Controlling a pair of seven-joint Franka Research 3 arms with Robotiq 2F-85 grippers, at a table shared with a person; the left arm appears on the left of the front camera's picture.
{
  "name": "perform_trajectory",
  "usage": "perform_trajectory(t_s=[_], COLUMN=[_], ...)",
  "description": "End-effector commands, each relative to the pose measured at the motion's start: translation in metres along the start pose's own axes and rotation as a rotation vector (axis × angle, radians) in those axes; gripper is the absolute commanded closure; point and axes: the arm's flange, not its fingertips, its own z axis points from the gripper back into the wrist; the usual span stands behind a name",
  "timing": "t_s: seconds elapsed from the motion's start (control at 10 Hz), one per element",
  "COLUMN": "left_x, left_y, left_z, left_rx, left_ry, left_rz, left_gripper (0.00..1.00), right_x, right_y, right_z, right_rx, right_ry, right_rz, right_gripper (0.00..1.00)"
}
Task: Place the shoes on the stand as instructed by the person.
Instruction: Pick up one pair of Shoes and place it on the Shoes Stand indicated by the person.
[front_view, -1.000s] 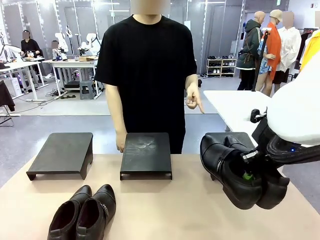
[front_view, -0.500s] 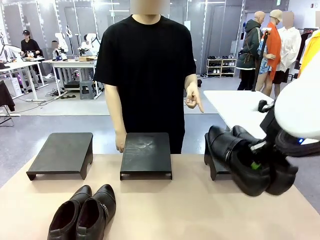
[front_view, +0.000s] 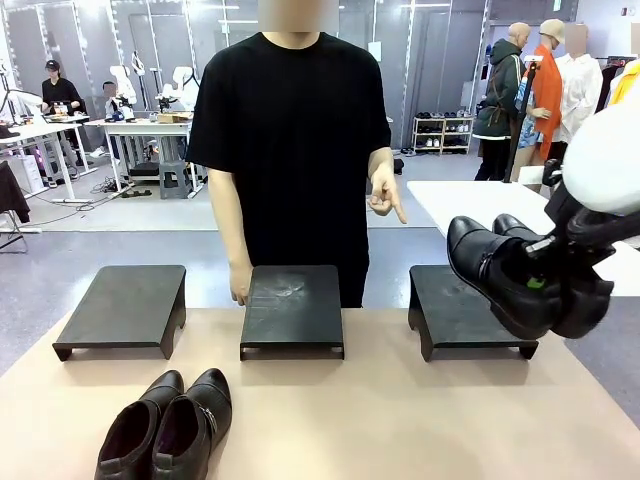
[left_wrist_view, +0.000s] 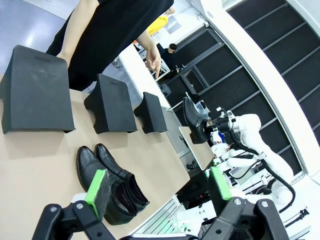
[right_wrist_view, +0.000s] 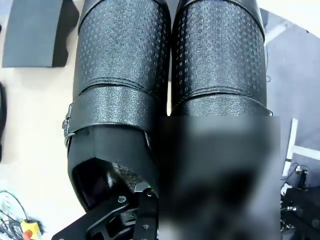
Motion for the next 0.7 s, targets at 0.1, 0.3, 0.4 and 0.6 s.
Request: perform_trajectory(t_s=[0.1, 0.3, 0.4, 0.6], left_x=[0.002, 0.002, 0.002, 0.002], left_y=[0.0, 0.0, 0.0, 0.0], left_z=[0.001, 0.001, 0.001, 0.001], left_rx=[-0.012, -0.012, -0.012, -0.012], left_ry=[0.002, 0.002, 0.002, 0.002], left_rz=[-0.016, -0.016, -0.016, -0.016], left_gripper=[0.0, 0.0, 0.0, 0.0], right_x=[0.044, 0.061, 0.067, 0.079], right_y=[-0.001, -0.002, -0.002, -0.005], right_z=[-0.019, -0.04, -0.05, -0.071], right_rx=[-0.008, -0.024, -0.018, -0.015], right_ry=[-0.038, -0.051, -0.066, -0.095], right_rz=[0.018, -0.001, -0.002, -0.018], right_gripper=[0.91, 0.91, 0.91, 0.91])
